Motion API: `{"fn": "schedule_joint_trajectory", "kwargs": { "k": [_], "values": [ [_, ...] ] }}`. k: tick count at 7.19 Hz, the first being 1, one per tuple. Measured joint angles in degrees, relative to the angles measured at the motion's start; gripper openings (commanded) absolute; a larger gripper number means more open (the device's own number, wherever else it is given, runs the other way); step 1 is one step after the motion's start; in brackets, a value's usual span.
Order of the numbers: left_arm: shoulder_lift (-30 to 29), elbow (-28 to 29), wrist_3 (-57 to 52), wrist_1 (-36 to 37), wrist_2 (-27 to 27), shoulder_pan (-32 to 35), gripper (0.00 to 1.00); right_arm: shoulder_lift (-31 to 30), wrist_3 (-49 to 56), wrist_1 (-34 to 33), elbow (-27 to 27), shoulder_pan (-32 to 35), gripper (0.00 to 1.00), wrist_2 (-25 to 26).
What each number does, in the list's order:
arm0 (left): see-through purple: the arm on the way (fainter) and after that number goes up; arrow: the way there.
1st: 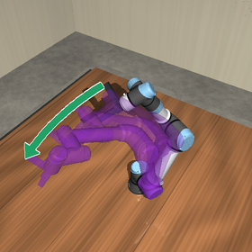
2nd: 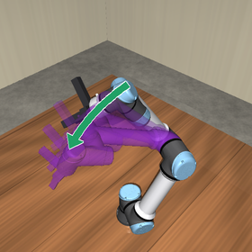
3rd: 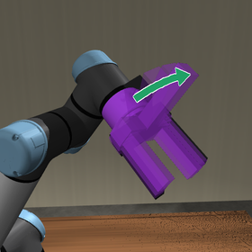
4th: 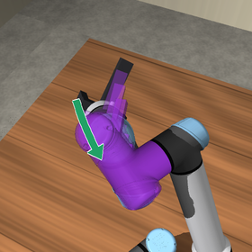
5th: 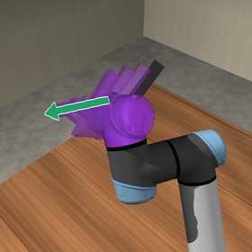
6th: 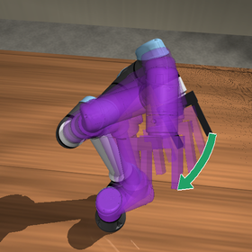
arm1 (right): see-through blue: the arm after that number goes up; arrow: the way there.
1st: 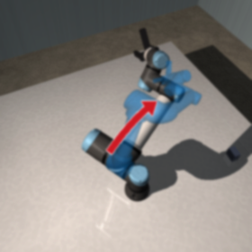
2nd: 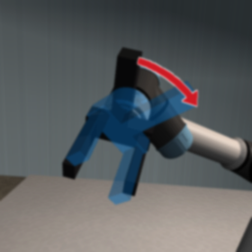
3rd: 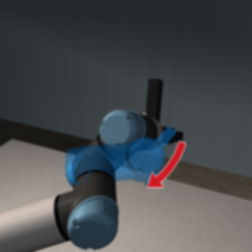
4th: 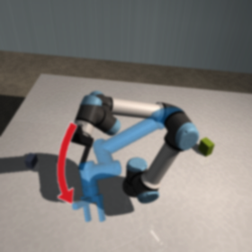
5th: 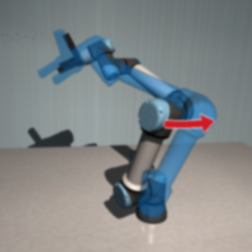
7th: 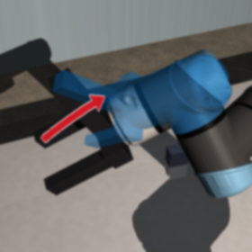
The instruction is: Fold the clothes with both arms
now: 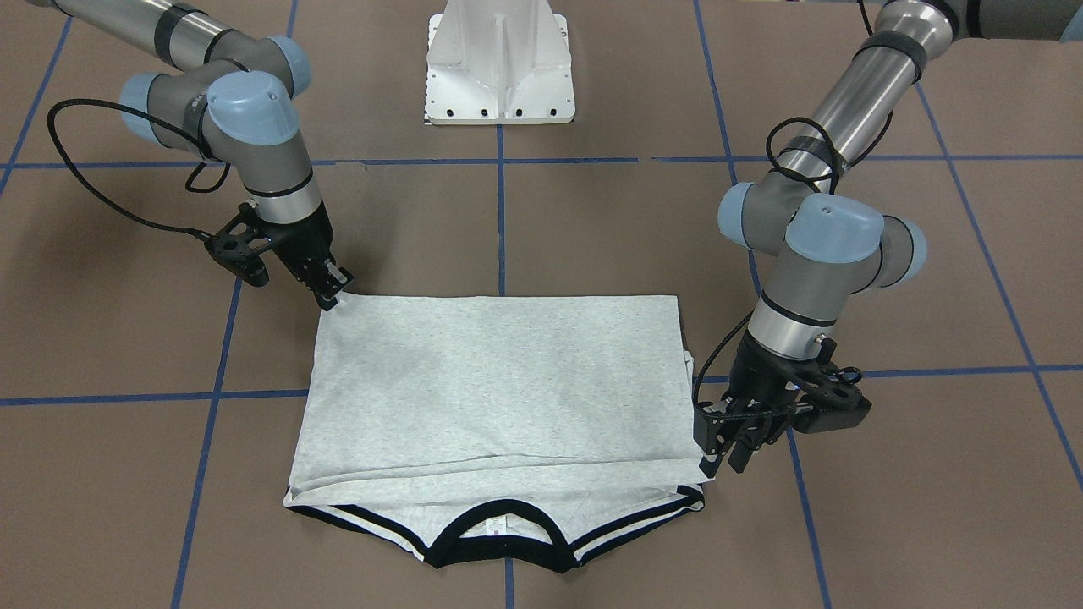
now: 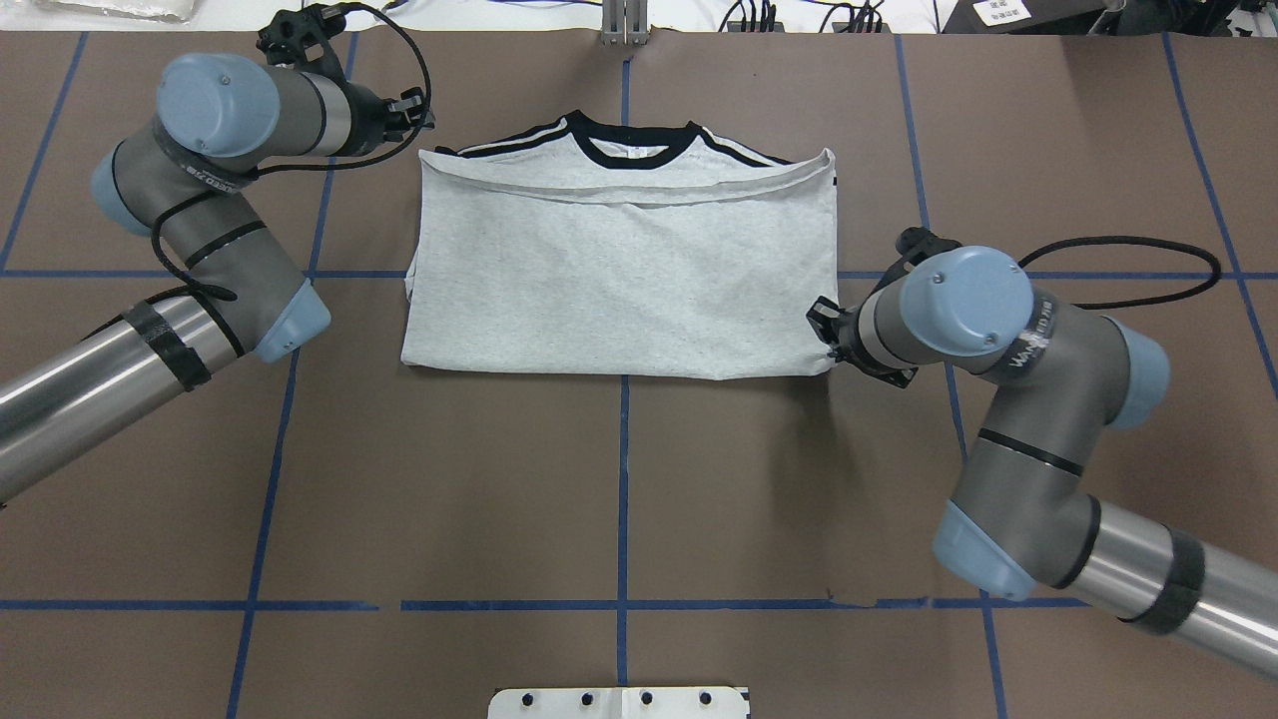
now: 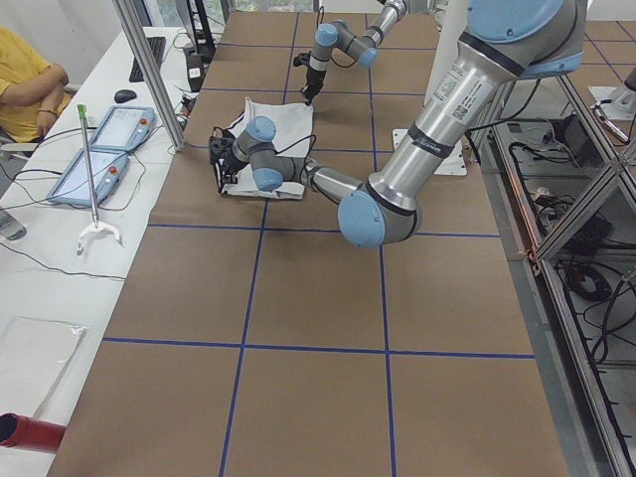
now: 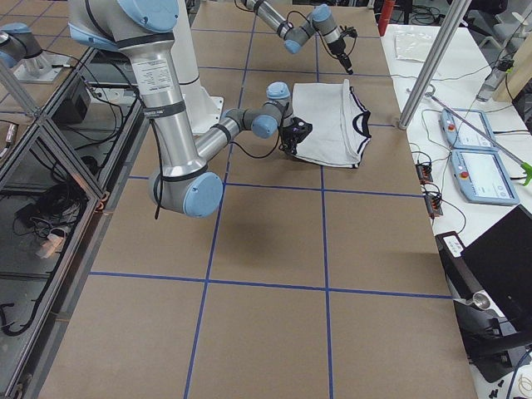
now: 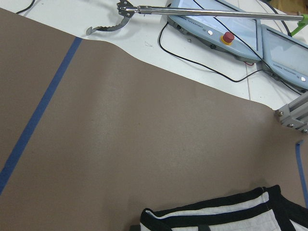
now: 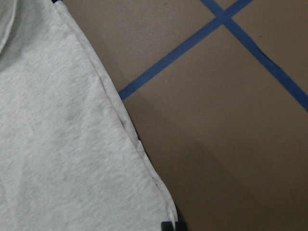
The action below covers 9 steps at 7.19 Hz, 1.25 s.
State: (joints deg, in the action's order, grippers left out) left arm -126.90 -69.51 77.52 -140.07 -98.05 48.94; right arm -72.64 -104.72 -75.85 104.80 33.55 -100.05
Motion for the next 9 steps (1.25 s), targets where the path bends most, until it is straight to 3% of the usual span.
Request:
{"fn": "schedule_joint_trajectory", "kwargs": {
  "k": [2,4,6,7,9],
  "values": [
    [0.4,-1.9,0.1,0.1,0.0,0.0,0.5,-10.8,-0.1,-0.2,12.5,-1.2,0.0,-5.3],
    [1.9,-6.8,0.3,0.6,-1.0,0.0,0.5,-20.8,-0.2,-0.2,23.0,-8.1,0.0,-11.7],
    [5.2,-14.8,3.1,0.8,-7.4,-0.1,0.5,-24.4,-5.4,-0.2,28.0,-18.8,0.0,-18.2],
    [5.9,-17.4,5.8,0.9,-10.0,-0.2,0.5,-24.7,-9.9,-0.2,29.5,-25.0,0.95,-19.1],
    [7.0,-21.6,12.7,1.5,-12.9,-1.2,0.56,-24.9,-13.8,-0.2,30.2,-31.6,1.0,-17.4]
  ]
}}
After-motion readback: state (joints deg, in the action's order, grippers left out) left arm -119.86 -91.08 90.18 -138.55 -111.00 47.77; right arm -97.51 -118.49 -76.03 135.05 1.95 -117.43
